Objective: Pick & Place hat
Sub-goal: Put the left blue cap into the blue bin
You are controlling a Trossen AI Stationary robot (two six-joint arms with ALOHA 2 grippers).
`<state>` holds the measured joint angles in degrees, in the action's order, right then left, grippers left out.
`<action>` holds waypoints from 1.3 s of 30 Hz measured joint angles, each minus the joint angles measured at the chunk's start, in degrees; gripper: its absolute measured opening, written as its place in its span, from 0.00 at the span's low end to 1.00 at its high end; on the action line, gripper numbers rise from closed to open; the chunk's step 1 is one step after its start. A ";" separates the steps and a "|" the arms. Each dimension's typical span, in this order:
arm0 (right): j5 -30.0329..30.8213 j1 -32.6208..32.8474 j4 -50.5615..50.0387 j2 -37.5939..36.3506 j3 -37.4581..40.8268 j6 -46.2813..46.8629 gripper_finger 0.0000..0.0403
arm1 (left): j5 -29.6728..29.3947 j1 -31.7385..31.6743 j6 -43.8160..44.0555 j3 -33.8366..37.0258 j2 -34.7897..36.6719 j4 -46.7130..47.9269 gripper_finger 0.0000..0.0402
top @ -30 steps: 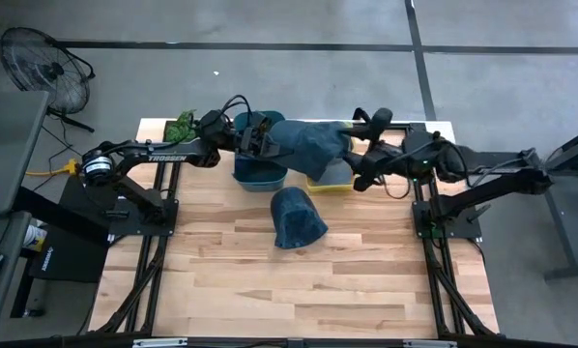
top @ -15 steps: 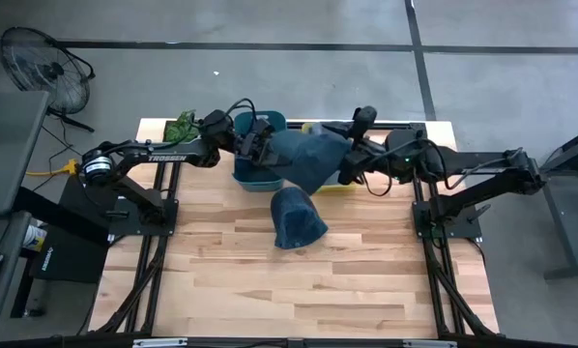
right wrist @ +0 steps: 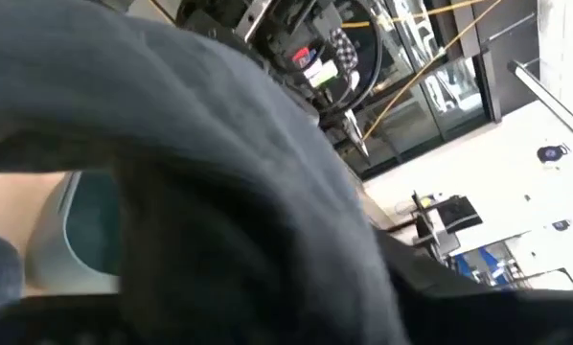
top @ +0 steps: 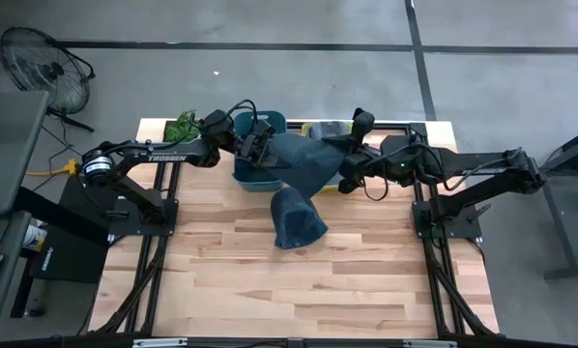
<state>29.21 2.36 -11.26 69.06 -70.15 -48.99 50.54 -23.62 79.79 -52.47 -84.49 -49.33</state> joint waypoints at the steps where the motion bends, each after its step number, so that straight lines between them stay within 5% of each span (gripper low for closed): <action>1: 0.58 0.31 -0.20 -0.01 0.00 -0.01 0.20 | -0.01 0.00 0.00 0.01 0.00 0.02 0.01; 6: 3.21 1.63 -0.16 -0.01 0.00 1.99 0.02 | 0.17 0.00 -0.67 0.00 0.00 -0.06 0.01; 11: 3.83 1.56 -0.05 -0.01 0.02 9.64 0.01 | 0.51 0.00 -0.95 0.00 0.00 -0.06 0.08; 26: 9.66 1.56 -0.58 -0.01 0.02 11.72 0.00 | 4.17 -1.25 -8.92 0.00 0.00 0.36 0.37; 39: 15.62 0.80 -5.71 -0.07 0.02 19.49 0.00 | 10.26 -10.28 -9.46 0.00 3.82 2.18 0.39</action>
<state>44.82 3.17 -16.96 68.99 -70.13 -29.50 60.81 -33.90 70.32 -52.47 -80.67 -47.15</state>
